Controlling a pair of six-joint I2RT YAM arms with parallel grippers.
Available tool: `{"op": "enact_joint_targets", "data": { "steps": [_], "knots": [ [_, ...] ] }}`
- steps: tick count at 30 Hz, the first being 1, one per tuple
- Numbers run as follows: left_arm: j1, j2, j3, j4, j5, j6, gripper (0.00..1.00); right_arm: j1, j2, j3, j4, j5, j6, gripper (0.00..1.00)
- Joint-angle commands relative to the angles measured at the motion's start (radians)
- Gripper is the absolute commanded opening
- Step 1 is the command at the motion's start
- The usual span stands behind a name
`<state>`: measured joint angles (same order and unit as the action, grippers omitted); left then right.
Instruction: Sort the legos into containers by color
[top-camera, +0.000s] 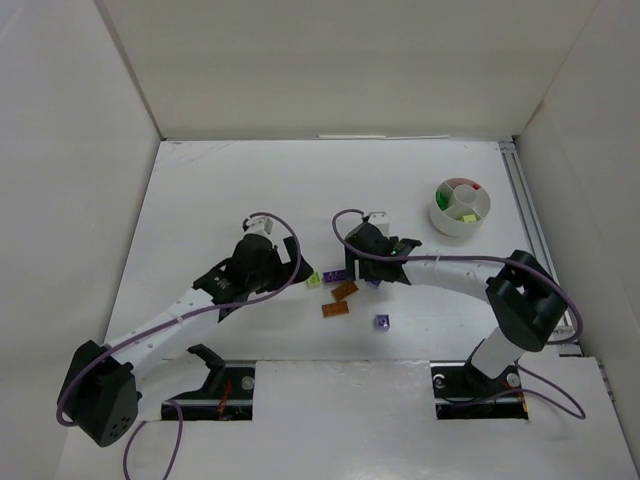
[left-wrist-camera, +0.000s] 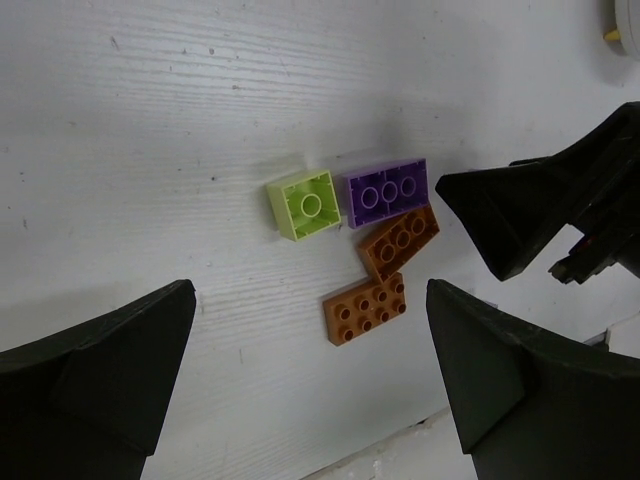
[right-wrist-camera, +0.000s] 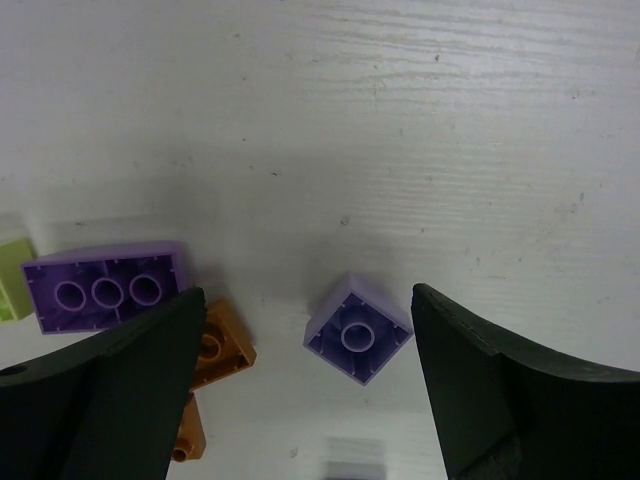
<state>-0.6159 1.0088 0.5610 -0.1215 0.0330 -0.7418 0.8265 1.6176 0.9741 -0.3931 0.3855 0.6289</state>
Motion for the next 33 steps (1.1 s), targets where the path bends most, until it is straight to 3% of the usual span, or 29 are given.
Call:
{"op": "enact_joint_targets", "data": {
  "steps": [1, 8, 19, 28, 33],
  "knots": [
    [-0.004, -0.013, -0.006, 0.049, -0.022, 0.007, 0.99, 0.008, -0.01, -0.027, 0.025, 0.039, 0.078, 0.88],
    [-0.004, 0.04, 0.004, 0.091, 0.002, 0.025, 0.99, 0.008, -0.019, -0.057, 0.005, 0.058, 0.109, 0.87],
    [-0.004, 0.021, -0.016, 0.109, 0.011, 0.025, 0.99, 0.008, -0.01, -0.066, -0.004, 0.058, 0.118, 0.68],
    [-0.004, 0.011, -0.026, 0.1, 0.011, 0.025, 0.99, 0.008, 0.008, -0.046, -0.026, 0.068, 0.129, 0.36],
    [-0.004, 0.011, -0.026, 0.109, 0.011, 0.025, 0.99, 0.008, -0.07, -0.046, -0.036, 0.078, 0.092, 0.29]
  ]
}}
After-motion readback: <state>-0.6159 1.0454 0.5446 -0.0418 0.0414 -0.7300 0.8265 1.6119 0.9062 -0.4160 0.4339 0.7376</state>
